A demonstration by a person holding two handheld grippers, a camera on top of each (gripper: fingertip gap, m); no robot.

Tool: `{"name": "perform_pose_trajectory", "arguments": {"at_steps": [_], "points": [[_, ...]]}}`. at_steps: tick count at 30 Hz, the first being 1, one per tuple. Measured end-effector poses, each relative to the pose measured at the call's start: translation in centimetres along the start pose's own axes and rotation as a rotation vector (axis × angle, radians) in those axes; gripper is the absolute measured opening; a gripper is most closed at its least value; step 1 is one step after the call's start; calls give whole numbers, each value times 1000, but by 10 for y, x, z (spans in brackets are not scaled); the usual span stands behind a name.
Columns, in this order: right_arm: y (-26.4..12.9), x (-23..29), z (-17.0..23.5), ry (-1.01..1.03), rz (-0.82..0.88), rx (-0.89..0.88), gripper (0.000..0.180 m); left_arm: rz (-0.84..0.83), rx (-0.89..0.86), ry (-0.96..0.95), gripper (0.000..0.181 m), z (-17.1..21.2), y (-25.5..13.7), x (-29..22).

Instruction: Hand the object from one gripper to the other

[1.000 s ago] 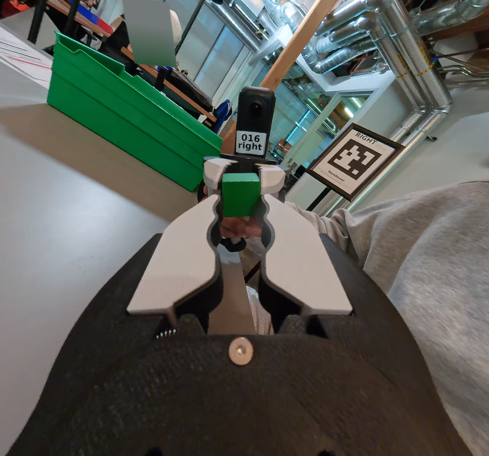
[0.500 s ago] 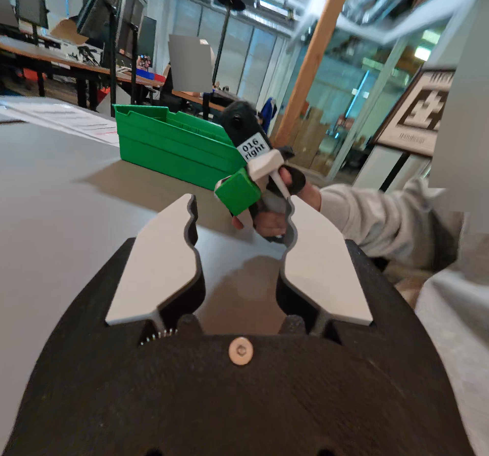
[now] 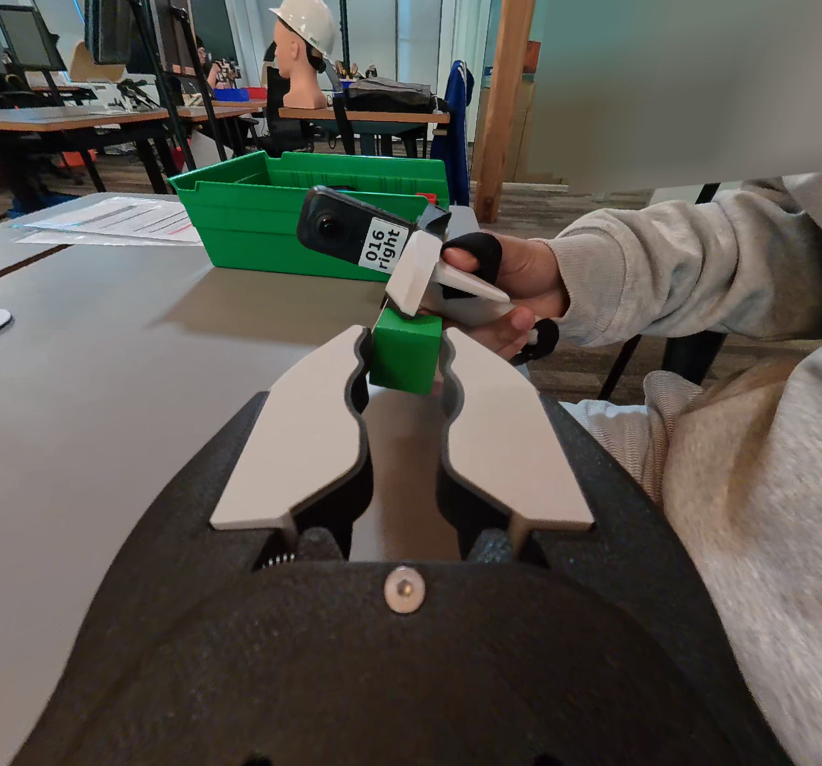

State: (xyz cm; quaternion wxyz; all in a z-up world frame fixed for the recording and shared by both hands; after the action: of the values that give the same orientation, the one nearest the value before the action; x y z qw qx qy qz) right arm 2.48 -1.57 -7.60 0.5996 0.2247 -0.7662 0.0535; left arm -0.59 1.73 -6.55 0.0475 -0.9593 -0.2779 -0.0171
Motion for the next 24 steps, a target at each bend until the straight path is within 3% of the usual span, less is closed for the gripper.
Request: {"name": "perform_pose_trajectory", "arguments": {"at_steps": [1,3,8,12,17,21,24], "points": [[0,0,-2,-25,8,-13,34,3,-9,-19,29,-1,0,1],[-2,2,-7,-84,7,-53,44,-3,-30,-68,29,-3,-2,5],[-12,19,-23,-362,10,-193,48,39,-107,-339,29,0,-7,17],[-11,30,-22,-771,124,-208,51,130,-207,-606,29,1,-11,25],[0,30,-6,-1320,320,-72,55,222,-249,-793,29,3,-14,29],[11,21,7,-1484,395,40,62,334,-225,-880,29,4,-10,20],[13,15,12,-1592,448,108,50,395,-186,-903,30,5,-6,12]]}}
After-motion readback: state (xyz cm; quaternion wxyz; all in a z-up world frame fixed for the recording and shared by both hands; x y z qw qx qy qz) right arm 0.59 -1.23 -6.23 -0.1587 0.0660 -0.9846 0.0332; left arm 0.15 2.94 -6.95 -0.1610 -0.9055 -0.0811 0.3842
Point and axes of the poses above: each gripper's, where its closed fingertips meet, y out along the fingers, z out of its underside, x = y × z across the jaws, the point moved 3 cm from there along -y, back along the fingers, and after that the axes turned 5 degrees about y, right-handed, at the moved point
